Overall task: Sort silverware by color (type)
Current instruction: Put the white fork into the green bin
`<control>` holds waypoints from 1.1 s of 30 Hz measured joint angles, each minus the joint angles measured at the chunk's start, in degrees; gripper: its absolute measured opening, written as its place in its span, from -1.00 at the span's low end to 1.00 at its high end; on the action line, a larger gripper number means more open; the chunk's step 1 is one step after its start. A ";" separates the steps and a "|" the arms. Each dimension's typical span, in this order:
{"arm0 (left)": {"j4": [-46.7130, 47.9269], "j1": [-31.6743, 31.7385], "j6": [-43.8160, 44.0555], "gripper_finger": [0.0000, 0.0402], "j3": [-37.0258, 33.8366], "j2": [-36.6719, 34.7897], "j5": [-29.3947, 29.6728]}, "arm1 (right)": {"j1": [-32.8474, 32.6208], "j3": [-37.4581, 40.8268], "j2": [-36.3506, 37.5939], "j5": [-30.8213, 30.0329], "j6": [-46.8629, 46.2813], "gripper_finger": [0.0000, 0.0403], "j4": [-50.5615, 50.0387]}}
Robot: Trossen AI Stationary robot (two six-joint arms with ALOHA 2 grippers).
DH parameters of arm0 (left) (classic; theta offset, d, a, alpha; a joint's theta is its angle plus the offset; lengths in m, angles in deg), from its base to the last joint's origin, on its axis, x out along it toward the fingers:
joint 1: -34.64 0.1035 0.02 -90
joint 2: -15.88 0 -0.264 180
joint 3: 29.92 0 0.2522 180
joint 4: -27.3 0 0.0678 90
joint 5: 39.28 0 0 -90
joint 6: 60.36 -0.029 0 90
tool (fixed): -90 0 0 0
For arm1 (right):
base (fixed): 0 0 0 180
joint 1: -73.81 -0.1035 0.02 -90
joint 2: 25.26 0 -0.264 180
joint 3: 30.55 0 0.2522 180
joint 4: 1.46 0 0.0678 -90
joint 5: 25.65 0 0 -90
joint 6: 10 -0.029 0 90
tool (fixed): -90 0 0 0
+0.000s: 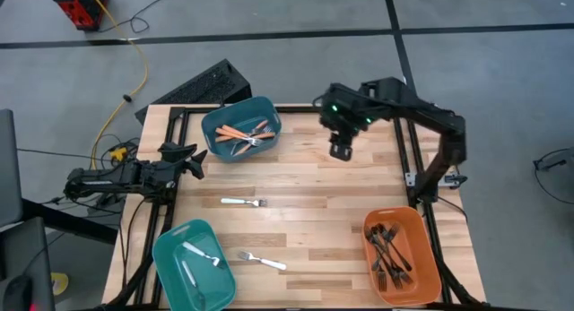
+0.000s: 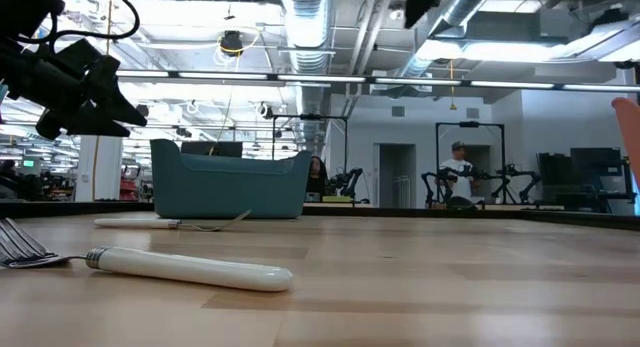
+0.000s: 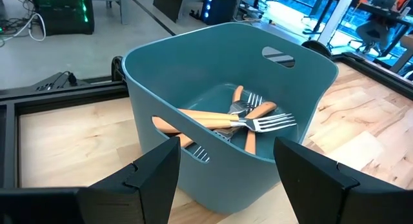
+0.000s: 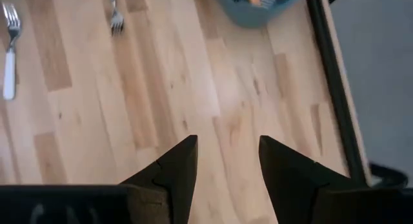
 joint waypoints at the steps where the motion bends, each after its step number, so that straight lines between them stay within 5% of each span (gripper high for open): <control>1: -0.01 0.01 -0.01 0.17 0.00 0.00 0.01 | -0.93 2.25 1.52 -0.28 -1.23 -0.06 0.04; 10: 0.00 0.01 -0.17 0.17 0.00 0.00 0.04 | -11.00 29.43 17.17 -7.72 -12.18 -0.06 11.20; 19: 0.02 -0.01 -0.14 0.17 0.02 0.00 0.36 | -21.16 59.41 29.29 -11.44 -15.05 -0.06 45.99; 27: 0.02 0.00 0.01 0.17 0.01 0.00 0.39 | -22.92 78.58 28.57 -13.62 -14.82 -0.06 83.04; 33: 0.00 0.01 0.07 0.17 0.00 0.00 0.61 | -22.36 83.41 21.13 -13.60 -14.55 -0.06 102.18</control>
